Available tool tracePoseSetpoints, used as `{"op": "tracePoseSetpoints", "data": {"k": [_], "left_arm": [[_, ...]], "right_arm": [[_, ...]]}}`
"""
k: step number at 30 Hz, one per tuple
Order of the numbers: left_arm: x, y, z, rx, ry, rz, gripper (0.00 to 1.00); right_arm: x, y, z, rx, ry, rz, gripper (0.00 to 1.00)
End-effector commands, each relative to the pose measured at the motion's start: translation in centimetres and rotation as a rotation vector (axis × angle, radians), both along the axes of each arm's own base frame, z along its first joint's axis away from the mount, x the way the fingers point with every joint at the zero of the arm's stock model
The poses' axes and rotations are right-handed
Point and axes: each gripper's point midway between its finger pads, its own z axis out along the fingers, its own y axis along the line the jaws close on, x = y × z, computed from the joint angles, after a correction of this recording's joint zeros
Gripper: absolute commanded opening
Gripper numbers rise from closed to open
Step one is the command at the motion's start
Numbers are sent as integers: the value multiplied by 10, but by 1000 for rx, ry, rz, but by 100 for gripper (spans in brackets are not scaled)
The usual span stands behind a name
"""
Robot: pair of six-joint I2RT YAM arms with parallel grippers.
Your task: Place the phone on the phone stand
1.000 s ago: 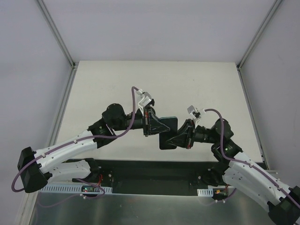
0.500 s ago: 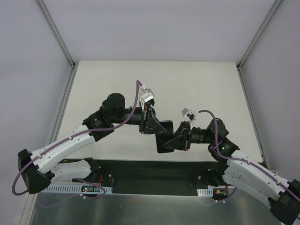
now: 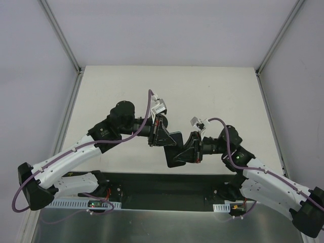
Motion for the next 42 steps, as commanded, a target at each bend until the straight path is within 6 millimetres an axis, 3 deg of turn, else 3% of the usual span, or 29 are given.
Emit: {"op": "tracePoseSetpoints", "data": {"k": [1, 2, 3, 4, 5, 7, 8, 11, 12, 13, 14, 15, 16, 17, 19, 21, 24, 28, 31, 40, 42], "left_arm": [[9, 12, 30, -38, -139, 99, 0], [32, 25, 22, 26, -151, 269, 0], [42, 33, 25, 46, -175, 351, 0], [54, 44, 22, 81, -188, 442, 0], [67, 65, 24, 109, -212, 575, 0], [77, 88, 24, 128, -246, 692, 0], [84, 112, 30, 129, -272, 810, 0], [82, 147, 36, 106, -299, 933, 0], [84, 158, 33, 123, -305, 980, 0], [82, 166, 33, 123, -308, 1000, 0], [77, 174, 37, 106, -315, 1014, 0], [75, 178, 31, 128, -318, 1009, 0], [73, 181, 28, 135, -314, 1010, 0], [70, 183, 28, 133, -312, 1006, 0], [66, 183, 16, 178, -294, 985, 0], [65, 180, 6, 214, -272, 970, 0], [64, 169, -11, 274, -238, 916, 0], [67, 147, -28, 363, -195, 834, 0], [73, 140, -37, 409, -181, 824, 0], [91, 124, -34, 367, -208, 805, 0], [94, 120, -30, 340, -204, 801, 0]], "right_arm": [[20, 6, 25, 21, -68, -87, 39], [34, 7, 29, 2, -72, -164, 55], [42, 3, 8, -99, -67, -211, 67], [52, 0, 1, -149, -67, -265, 86], [73, -6, -6, -207, -82, -382, 91], [94, -19, -17, -349, -94, -494, 99], [112, -28, -20, -402, -108, -594, 100], [146, -38, -15, -510, -115, -721, 100], [158, -39, -26, -581, -91, -743, 100], [171, -38, -9, -575, -97, -781, 97], [182, -39, -5, -603, -120, -798, 95], [189, -33, -22, -679, -97, -775, 92], [200, -26, -5, -659, -114, -782, 87], [208, -19, -17, -699, -107, -764, 85], [221, -6, -4, -679, -115, -761, 77], [233, 5, -15, -701, -104, -745, 73], [243, 25, -20, -683, -79, -713, 57], [249, 40, -31, -679, -31, -694, 50], [257, 39, -39, -694, -31, -720, 44], [267, 49, -46, -691, -30, -718, 37], [268, 52, -49, -692, -27, -712, 30]]}}
